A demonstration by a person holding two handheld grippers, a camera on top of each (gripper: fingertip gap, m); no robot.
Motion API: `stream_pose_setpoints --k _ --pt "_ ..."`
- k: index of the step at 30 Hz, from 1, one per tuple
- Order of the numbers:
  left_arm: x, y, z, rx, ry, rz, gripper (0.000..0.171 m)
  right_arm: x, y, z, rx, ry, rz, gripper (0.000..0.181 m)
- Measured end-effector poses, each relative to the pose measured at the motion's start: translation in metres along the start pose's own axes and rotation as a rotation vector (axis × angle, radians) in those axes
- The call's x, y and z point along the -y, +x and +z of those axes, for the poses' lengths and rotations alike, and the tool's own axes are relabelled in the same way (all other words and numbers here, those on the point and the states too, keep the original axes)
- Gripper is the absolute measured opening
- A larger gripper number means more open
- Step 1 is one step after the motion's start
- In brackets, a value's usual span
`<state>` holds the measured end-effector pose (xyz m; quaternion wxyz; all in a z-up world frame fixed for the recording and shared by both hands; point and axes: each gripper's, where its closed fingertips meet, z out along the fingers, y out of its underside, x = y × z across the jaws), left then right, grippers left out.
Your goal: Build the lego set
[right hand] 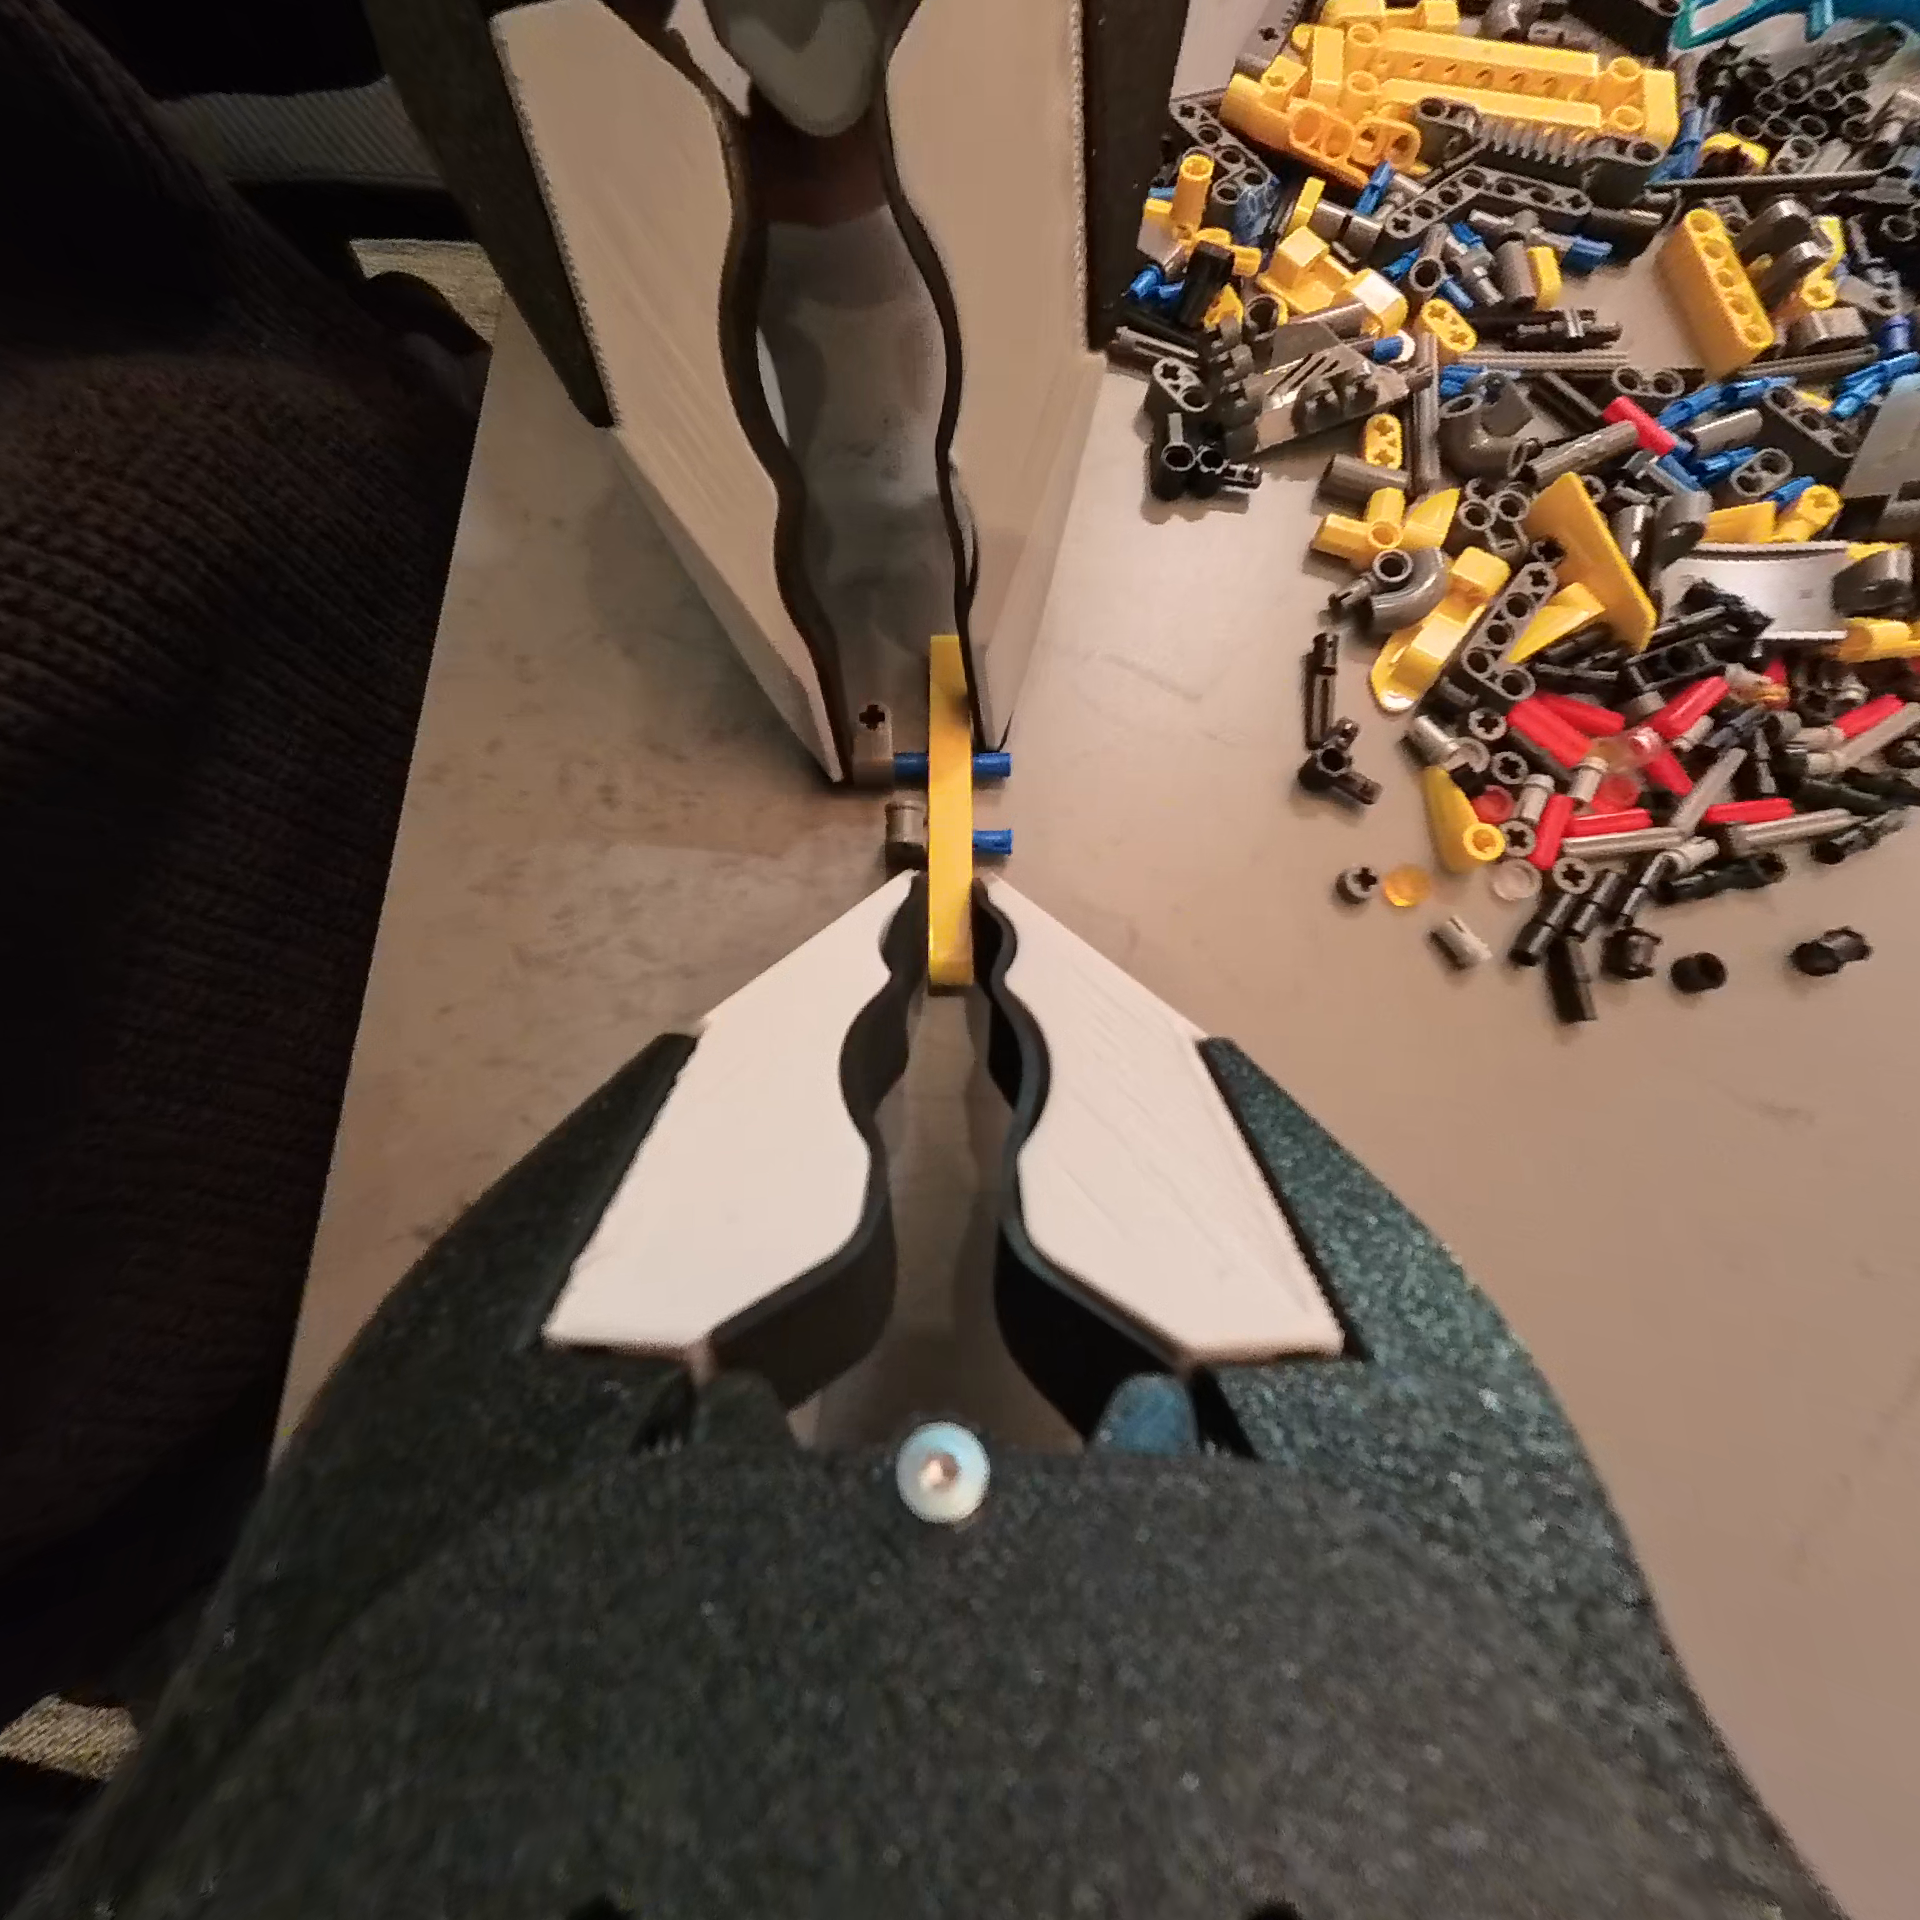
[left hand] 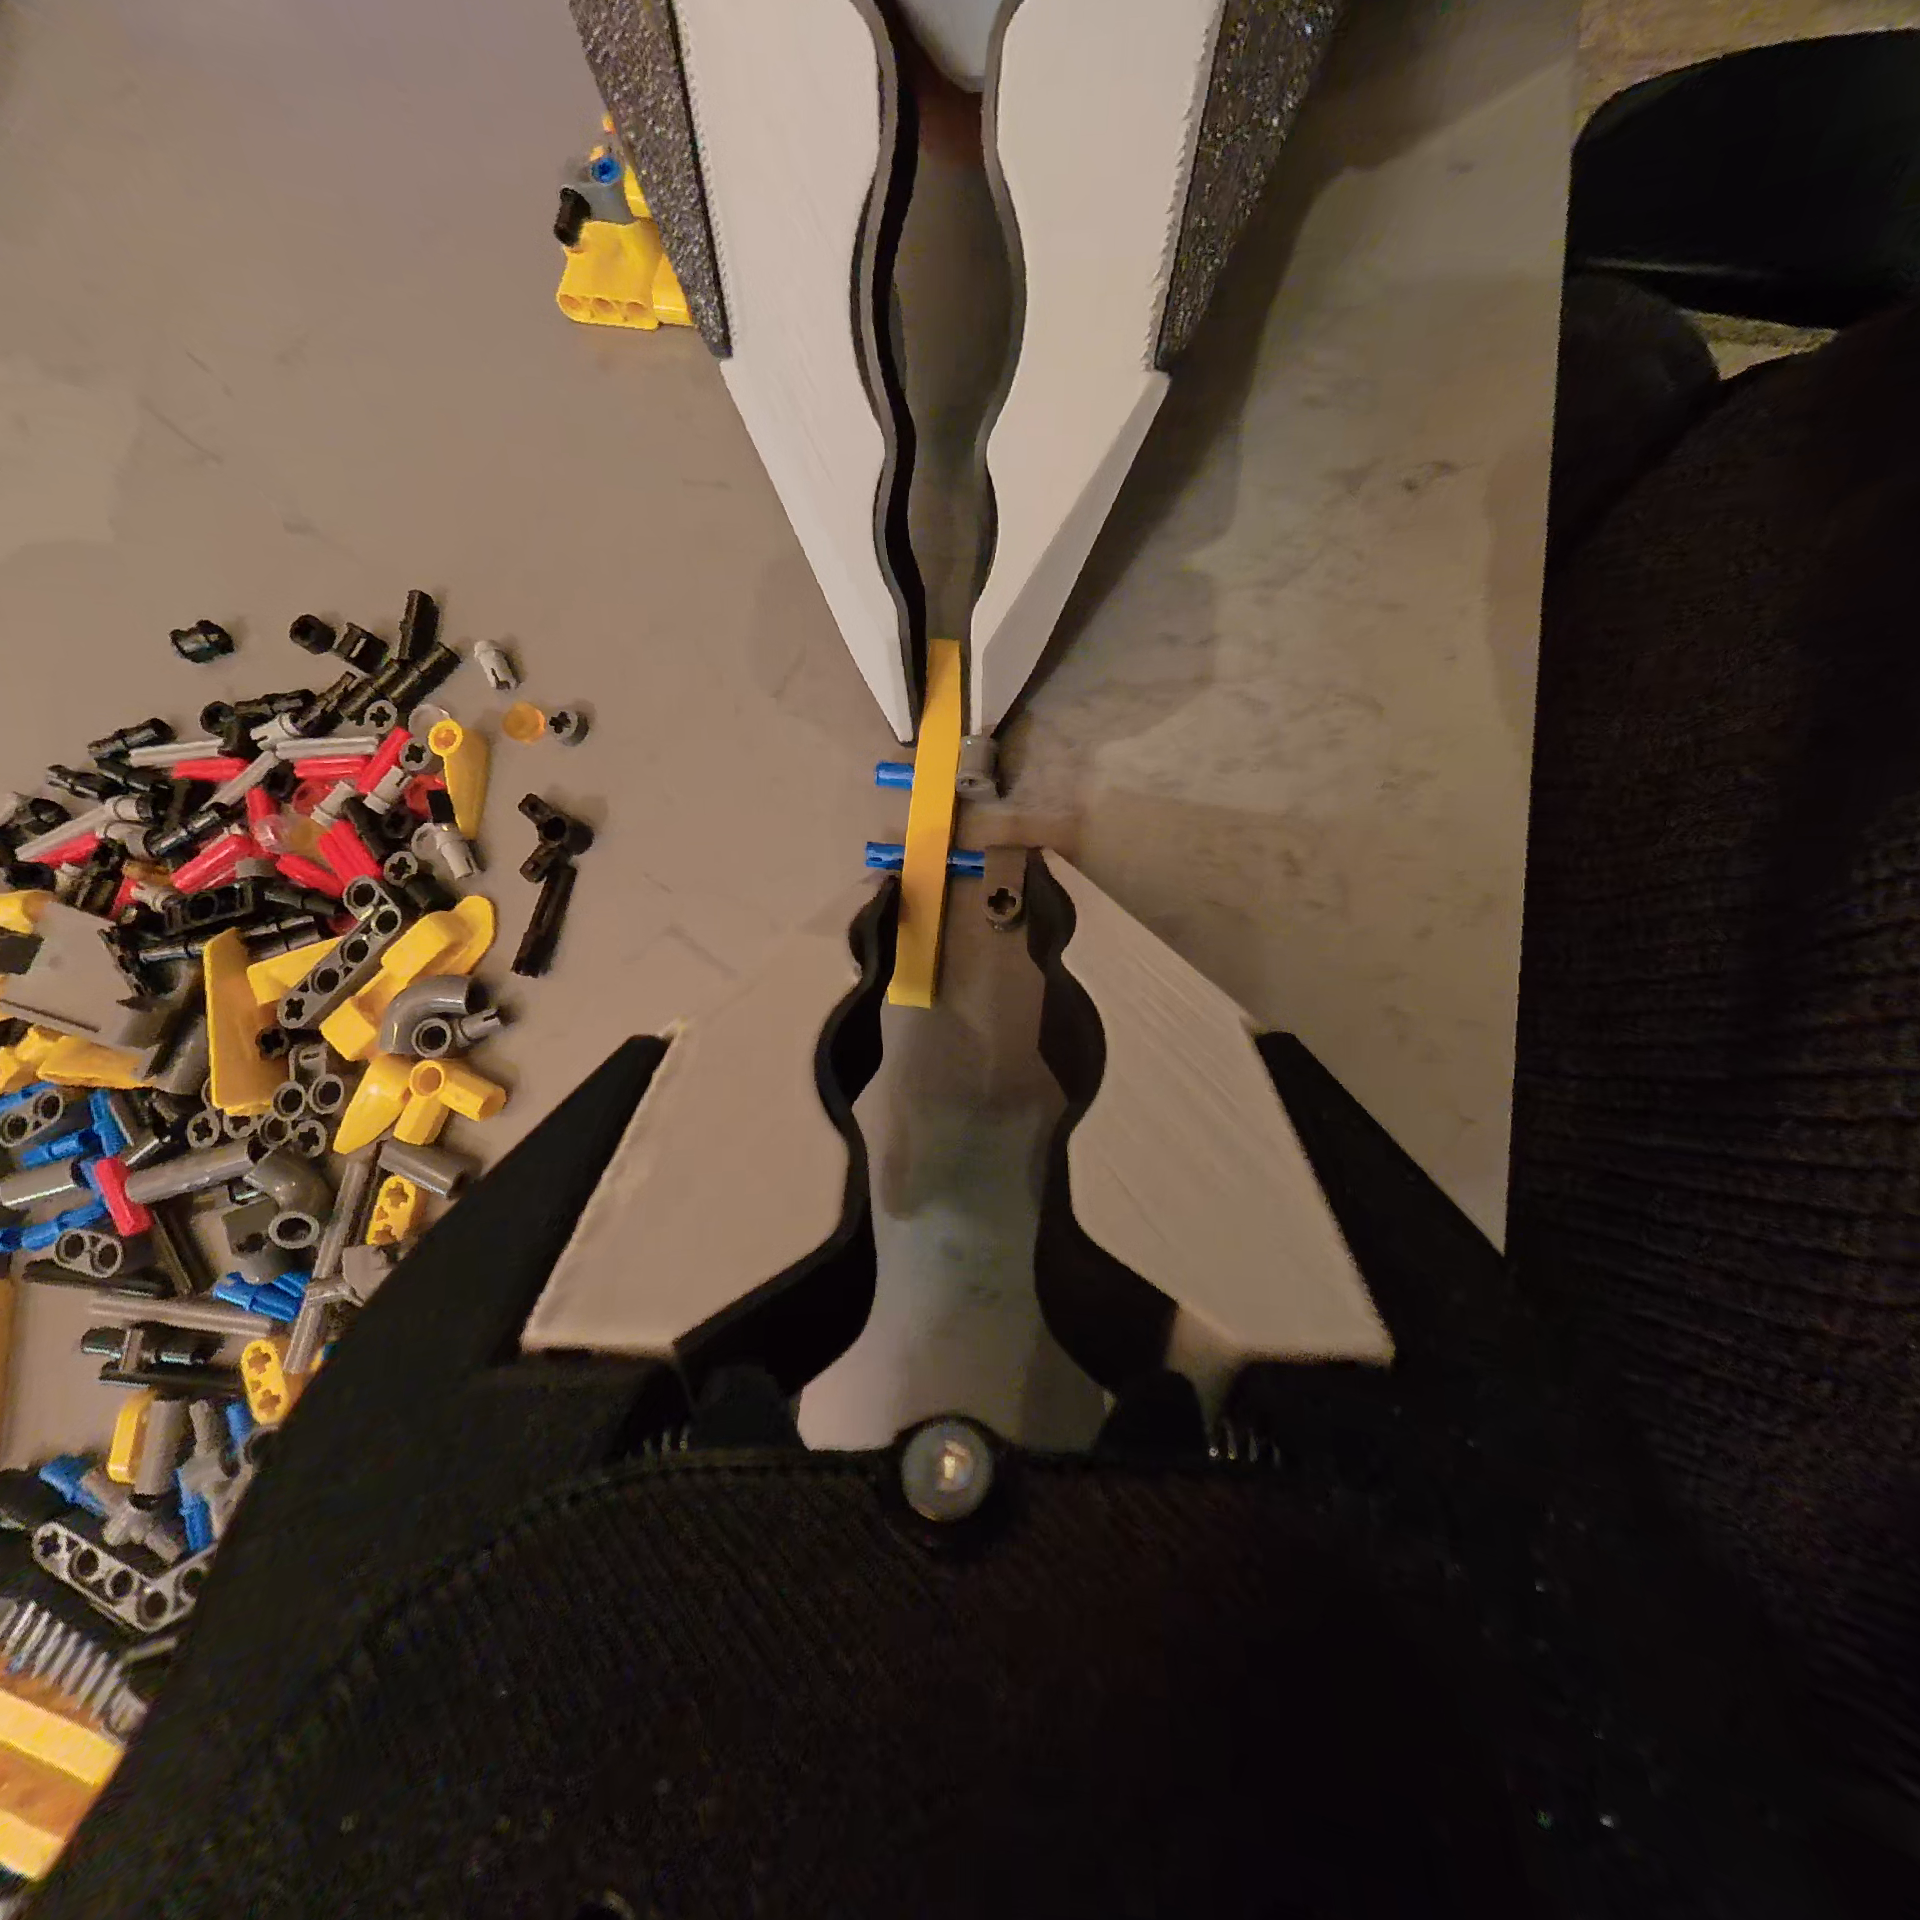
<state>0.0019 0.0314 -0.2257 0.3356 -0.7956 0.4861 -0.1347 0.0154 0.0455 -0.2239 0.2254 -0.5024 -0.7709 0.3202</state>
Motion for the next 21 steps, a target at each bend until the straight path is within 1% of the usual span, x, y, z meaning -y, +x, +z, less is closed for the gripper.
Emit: stream_pose_setpoints --k 3,6,12,21 --pt "0.0006 0.0005 0.0004 -0.019 0.013 0.044 0.020 -0.0001 -0.0001 -0.0001 0.031 -0.001 -0.002 0.007" --pt "0.0006 0.0003 0.0003 -0.035 0.020 0.042 0.020 0.0000 -0.0003 -0.0003 0.050 0.000 0.000 0.007" --pt "0.0008 0.0002 0.0004 -0.038 0.068 0.024 0.022 0.0000 -0.0004 -0.0001 0.051 0.000 -0.016 0.007" --pt "0.0008 0.0006 0.0002 -0.048 0.077 0.004 0.021 -0.0003 -0.0003 0.0001 0.019 -0.003 -0.054 0.007"
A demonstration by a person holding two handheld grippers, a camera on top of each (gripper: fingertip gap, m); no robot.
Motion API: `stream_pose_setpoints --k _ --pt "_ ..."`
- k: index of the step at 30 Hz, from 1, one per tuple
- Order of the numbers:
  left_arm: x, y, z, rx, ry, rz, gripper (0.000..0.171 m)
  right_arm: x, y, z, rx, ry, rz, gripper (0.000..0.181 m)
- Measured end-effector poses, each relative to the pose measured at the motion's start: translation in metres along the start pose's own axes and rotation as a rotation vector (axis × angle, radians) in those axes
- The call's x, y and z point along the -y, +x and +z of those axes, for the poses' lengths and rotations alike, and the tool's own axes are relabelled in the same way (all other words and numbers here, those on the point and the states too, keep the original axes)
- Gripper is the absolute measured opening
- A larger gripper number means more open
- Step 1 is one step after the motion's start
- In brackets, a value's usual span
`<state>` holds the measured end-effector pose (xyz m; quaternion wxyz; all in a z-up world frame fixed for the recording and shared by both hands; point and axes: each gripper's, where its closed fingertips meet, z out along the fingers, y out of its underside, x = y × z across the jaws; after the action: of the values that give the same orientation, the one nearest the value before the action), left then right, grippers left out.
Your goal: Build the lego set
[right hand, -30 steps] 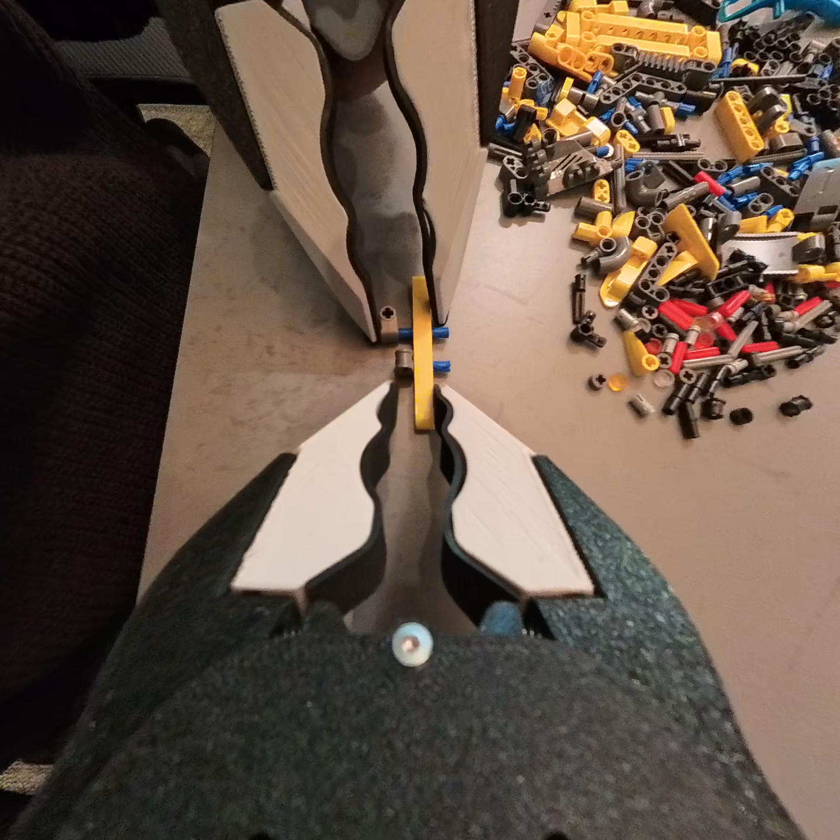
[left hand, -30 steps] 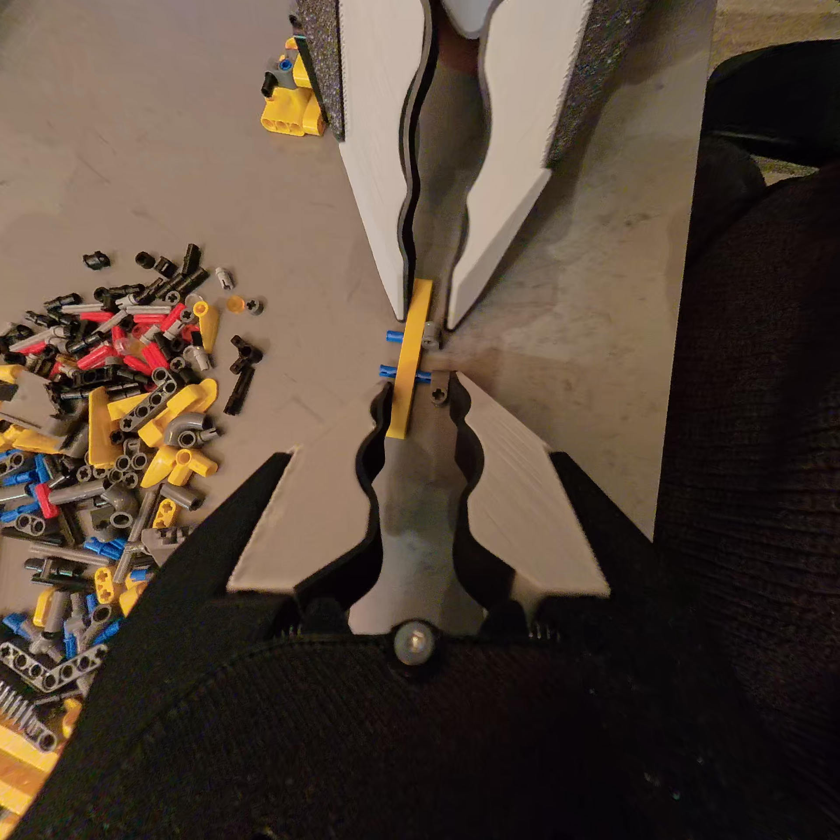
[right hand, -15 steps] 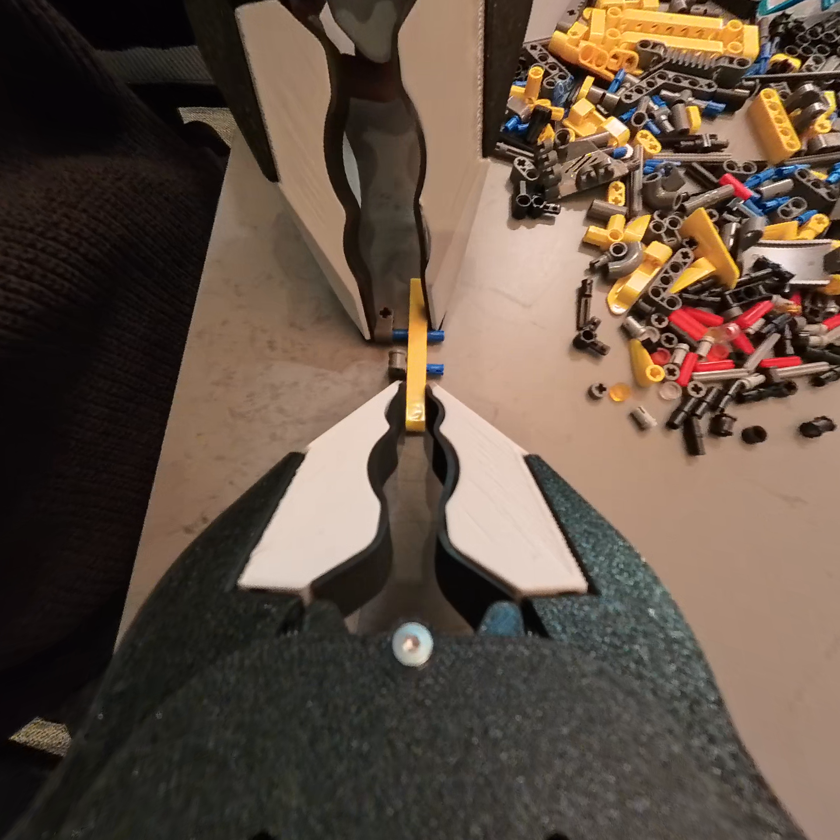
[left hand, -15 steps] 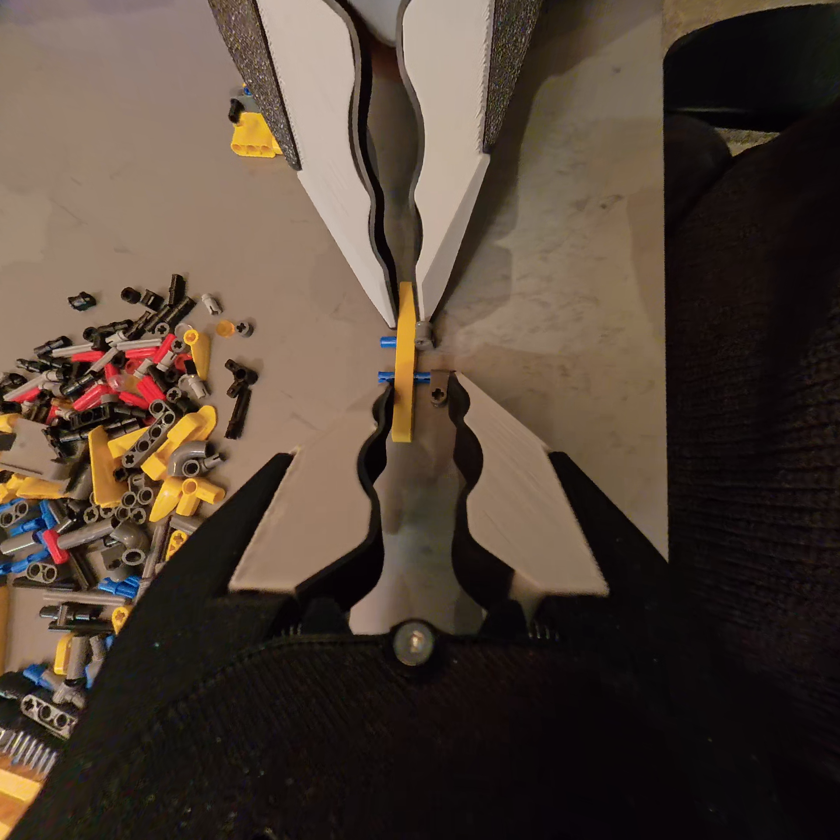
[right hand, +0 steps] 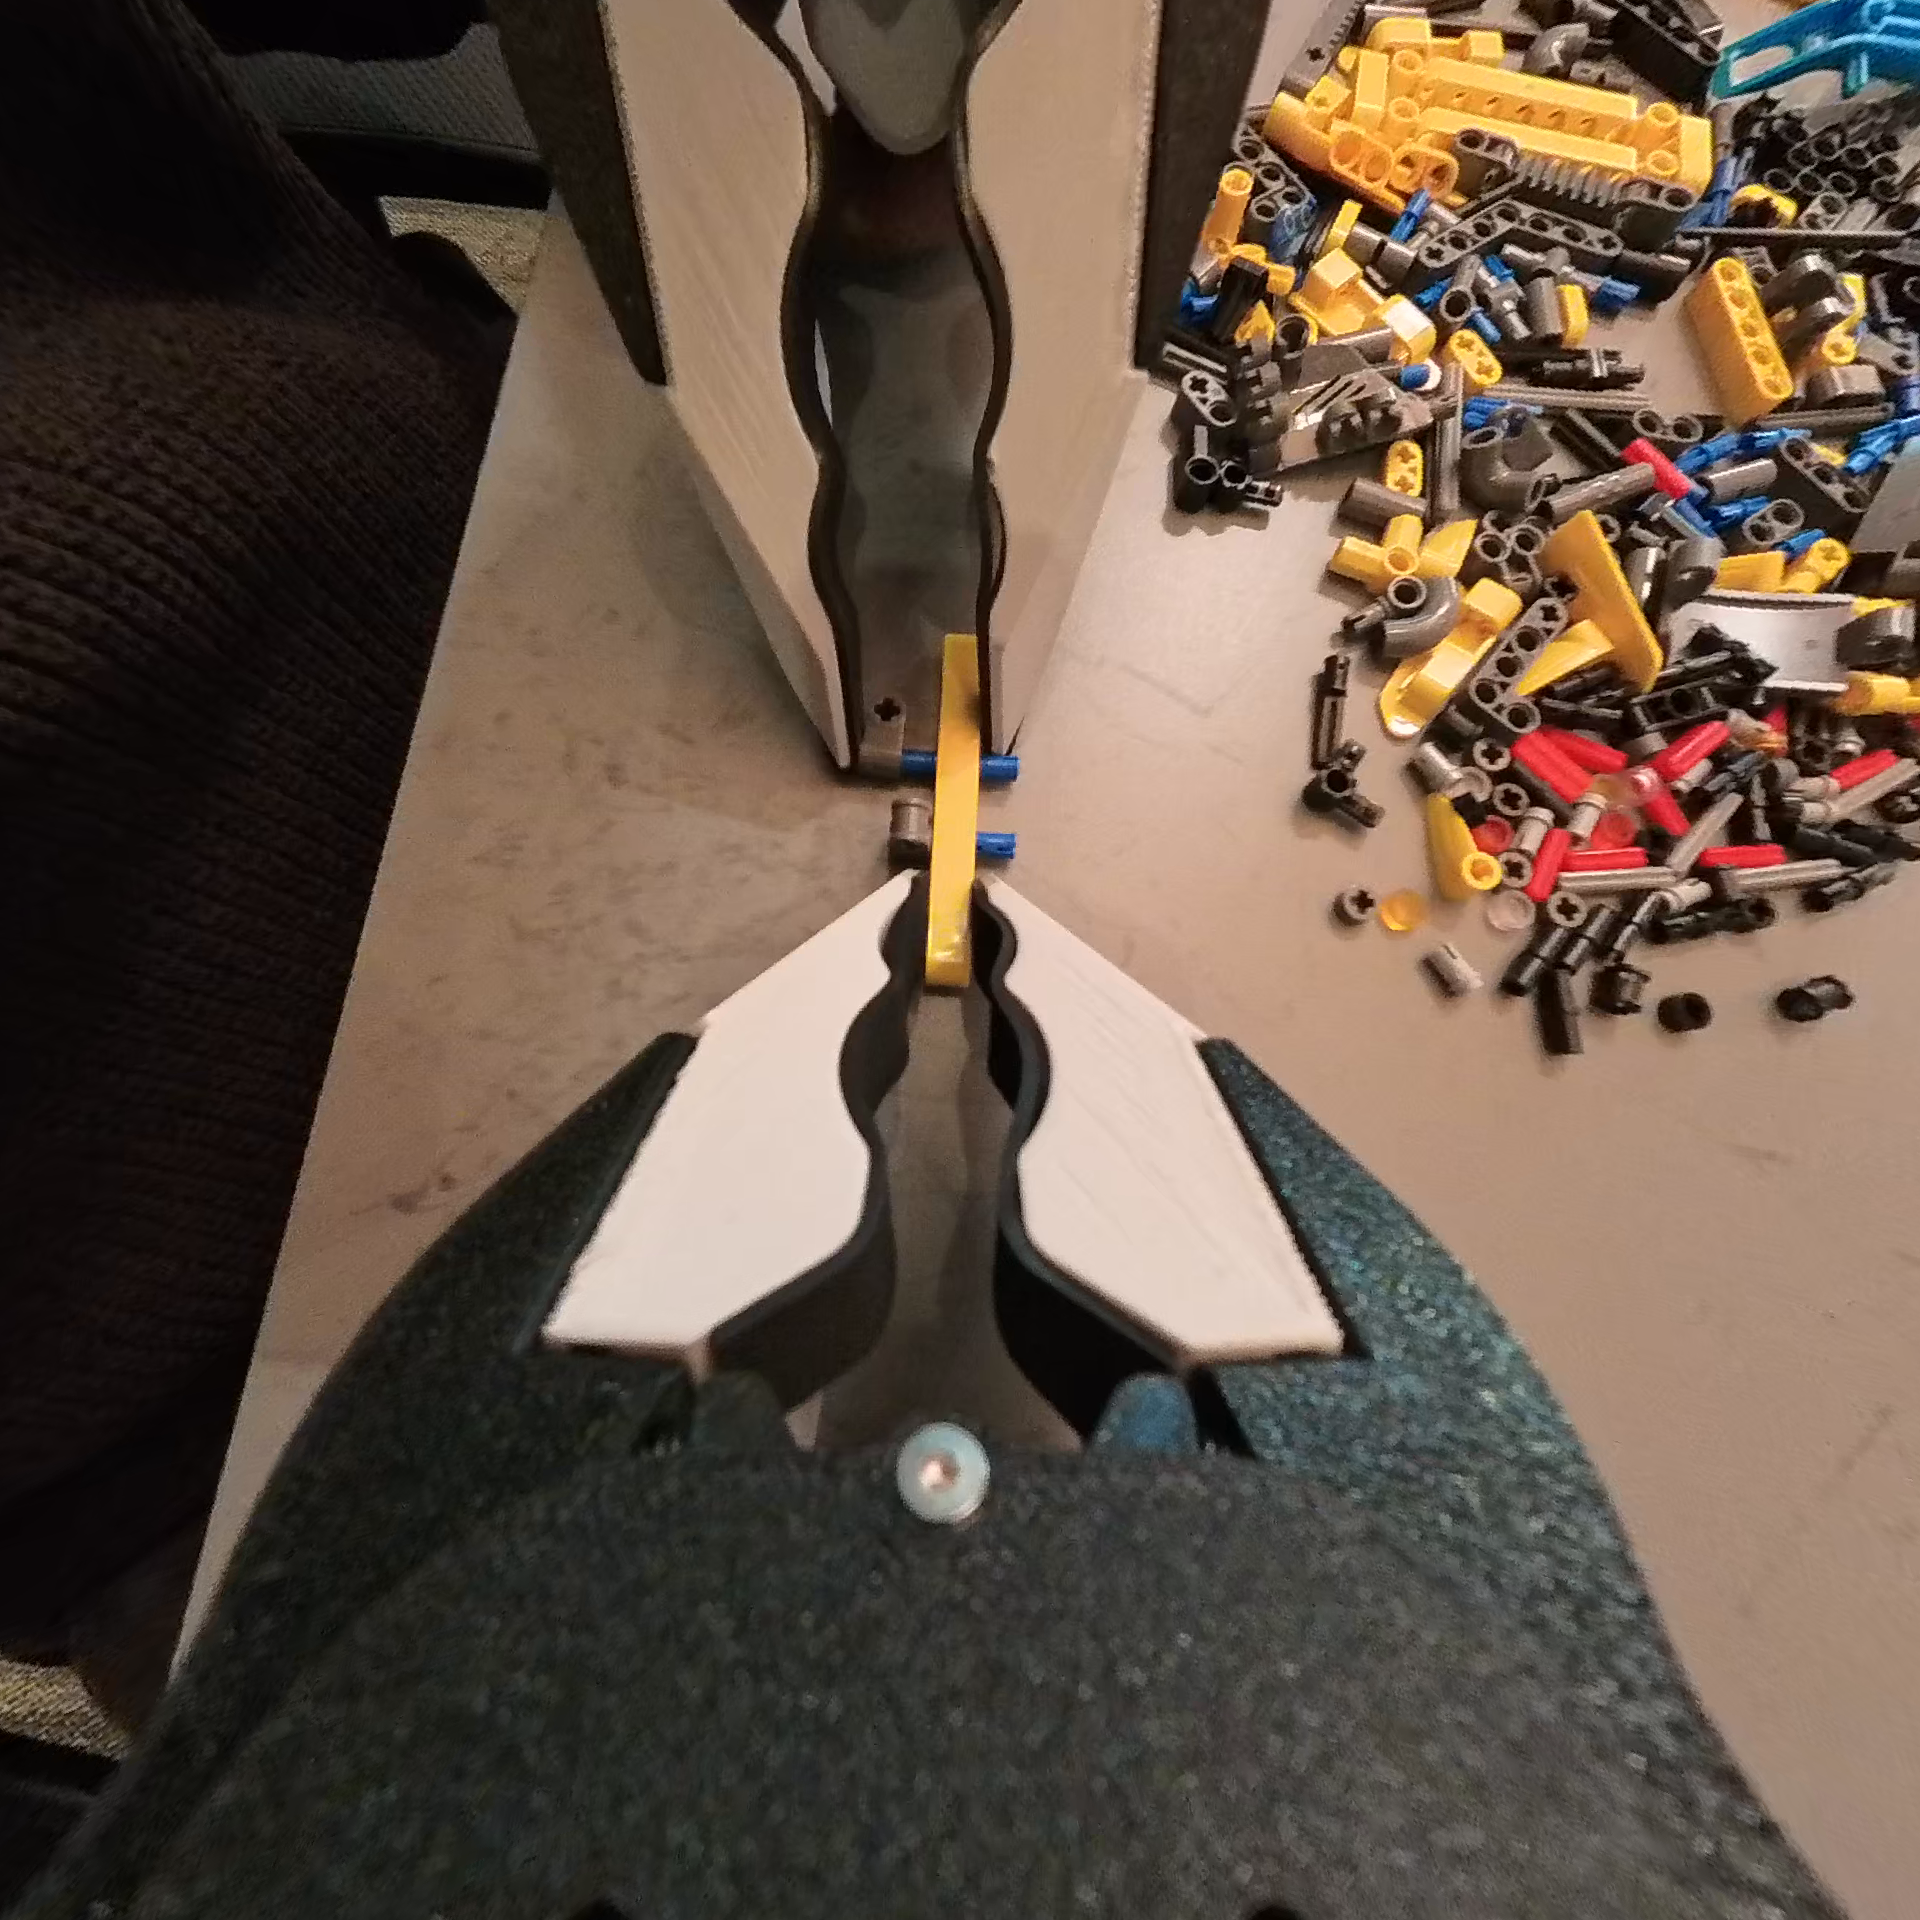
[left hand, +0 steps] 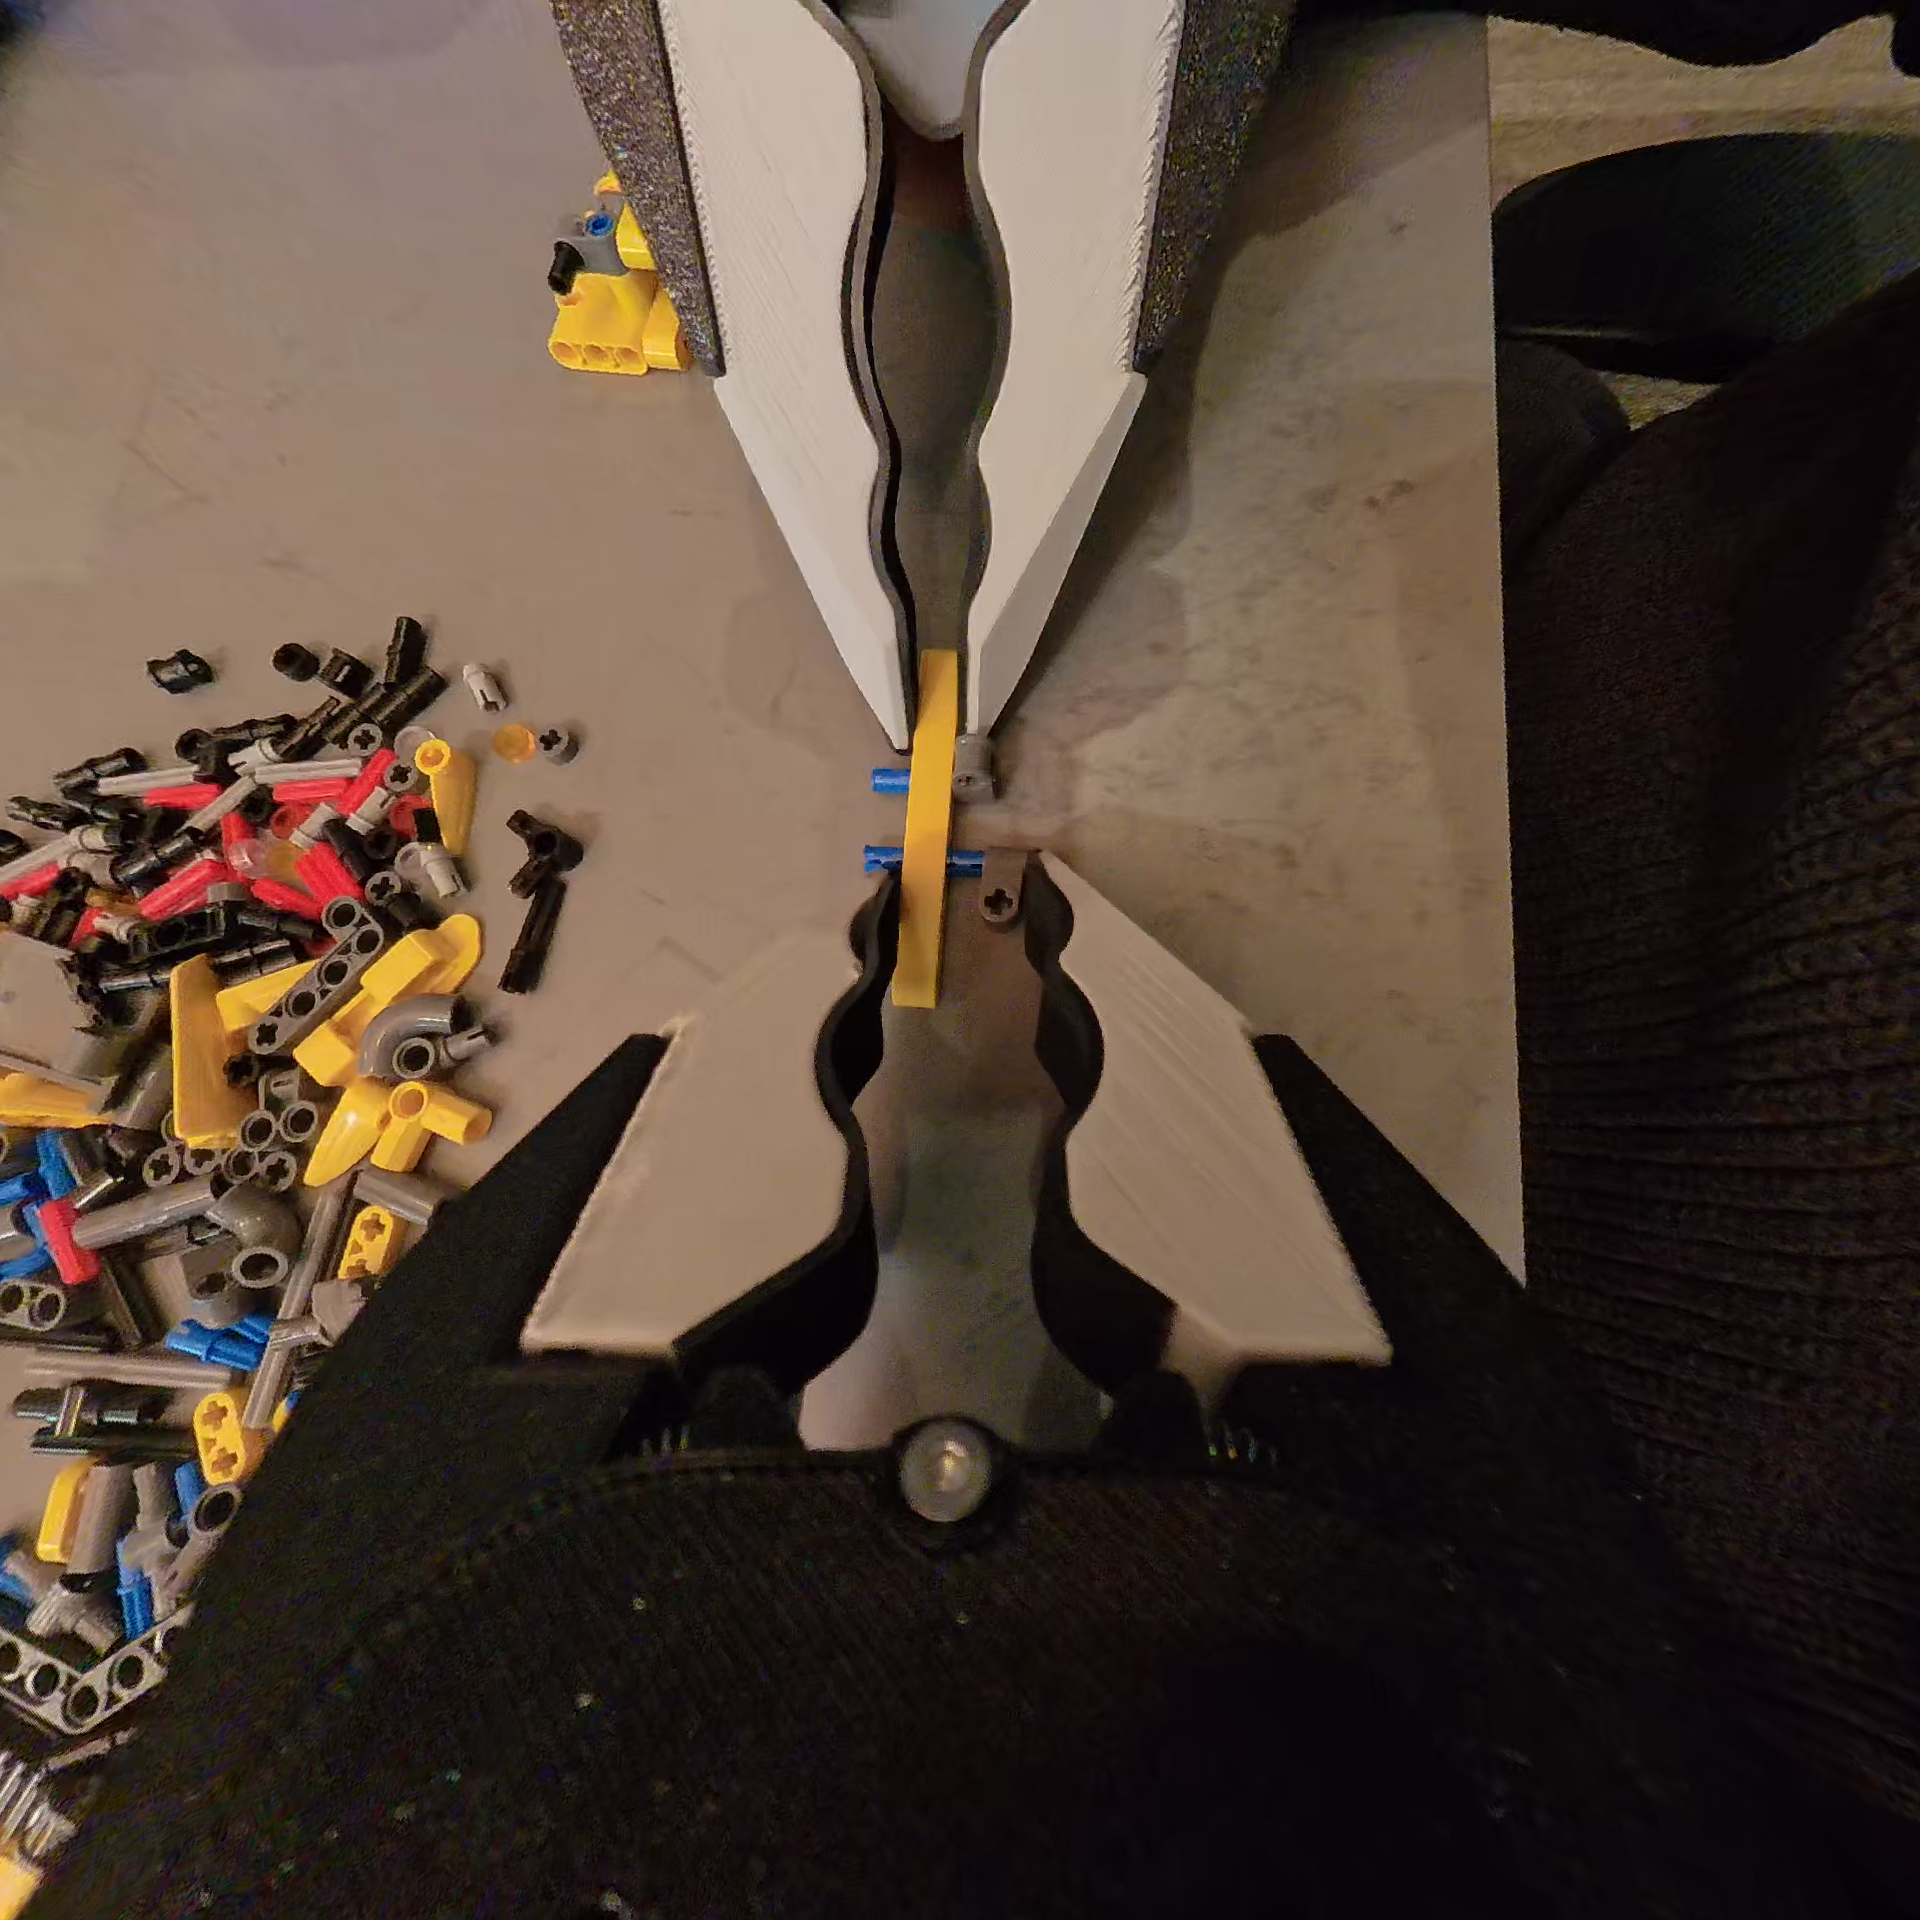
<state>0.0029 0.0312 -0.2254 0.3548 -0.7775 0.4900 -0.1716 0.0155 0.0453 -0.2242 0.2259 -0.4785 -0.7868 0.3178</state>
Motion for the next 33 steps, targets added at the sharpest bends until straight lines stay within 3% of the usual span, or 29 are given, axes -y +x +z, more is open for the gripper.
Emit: stream_pose_setpoints --k 8,24,33 --pt "0.0018 -0.0009 0.0000 -0.021 0.007 -0.060 0.019 0.0000 0.0001 -0.0001 -0.038 0.001 -0.011 0.007" --pt "0.0009 -0.0043 0.0007 -0.002 0.015 0.146 0.013 -0.0003 0.0003 -0.0004 0.036 0.006 -0.008 0.007" --pt "0.0010 -0.0047 0.0008 -0.008 0.013 0.123 0.013 -0.0004 0.0005 -0.0006 0.045 0.010 0.009 0.008"
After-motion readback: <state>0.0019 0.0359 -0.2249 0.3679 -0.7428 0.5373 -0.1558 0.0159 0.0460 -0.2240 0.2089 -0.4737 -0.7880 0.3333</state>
